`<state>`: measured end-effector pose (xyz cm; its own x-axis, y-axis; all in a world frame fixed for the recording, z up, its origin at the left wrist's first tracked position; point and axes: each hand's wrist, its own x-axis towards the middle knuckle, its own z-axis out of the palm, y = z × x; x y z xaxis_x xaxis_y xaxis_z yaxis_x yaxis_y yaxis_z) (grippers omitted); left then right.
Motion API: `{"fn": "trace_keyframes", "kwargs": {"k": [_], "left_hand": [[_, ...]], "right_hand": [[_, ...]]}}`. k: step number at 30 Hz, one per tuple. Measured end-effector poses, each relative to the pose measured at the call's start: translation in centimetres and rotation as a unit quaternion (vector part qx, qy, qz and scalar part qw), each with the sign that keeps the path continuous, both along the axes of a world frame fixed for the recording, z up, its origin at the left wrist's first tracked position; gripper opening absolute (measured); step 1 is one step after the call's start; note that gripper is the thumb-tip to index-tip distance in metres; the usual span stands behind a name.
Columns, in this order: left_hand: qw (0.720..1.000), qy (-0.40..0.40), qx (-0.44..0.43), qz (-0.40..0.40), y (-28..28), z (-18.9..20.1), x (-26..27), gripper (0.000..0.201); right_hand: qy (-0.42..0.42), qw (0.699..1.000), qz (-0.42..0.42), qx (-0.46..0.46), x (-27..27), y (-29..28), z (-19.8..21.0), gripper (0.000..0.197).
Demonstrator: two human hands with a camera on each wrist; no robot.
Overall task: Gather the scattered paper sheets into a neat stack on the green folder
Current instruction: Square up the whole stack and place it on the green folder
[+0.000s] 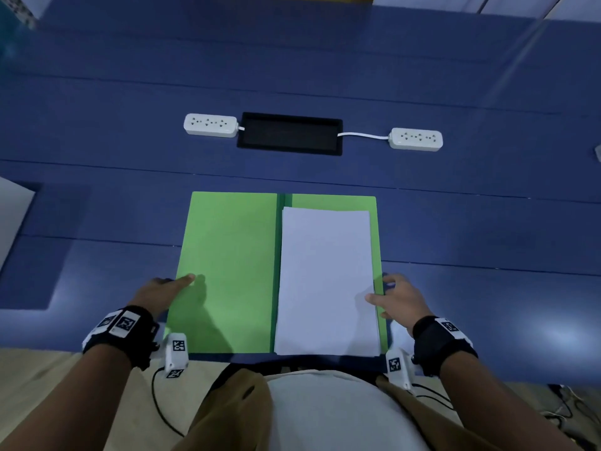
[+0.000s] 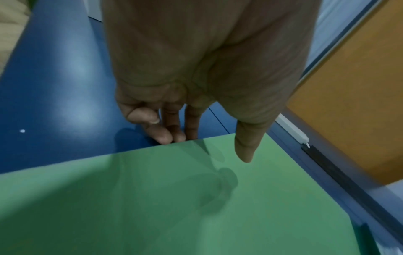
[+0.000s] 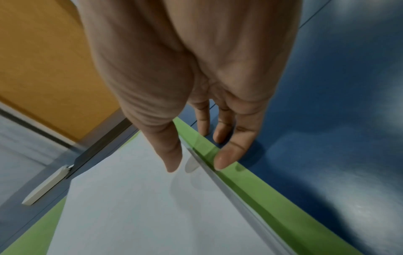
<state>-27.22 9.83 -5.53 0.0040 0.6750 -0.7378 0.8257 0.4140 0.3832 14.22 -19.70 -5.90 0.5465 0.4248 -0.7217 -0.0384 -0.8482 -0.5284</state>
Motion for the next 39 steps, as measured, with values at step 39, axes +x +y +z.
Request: {"fn": "trace_keyframes", "kwargs": {"k": [39], "left_hand": [[0.841,-0.097,-0.005,-0.532,-13.2,1.3,26.6,0.021]], "right_hand": [[-0.105,0.962,0.209,0.137,2.5,0.1,3.2,0.076]]}}
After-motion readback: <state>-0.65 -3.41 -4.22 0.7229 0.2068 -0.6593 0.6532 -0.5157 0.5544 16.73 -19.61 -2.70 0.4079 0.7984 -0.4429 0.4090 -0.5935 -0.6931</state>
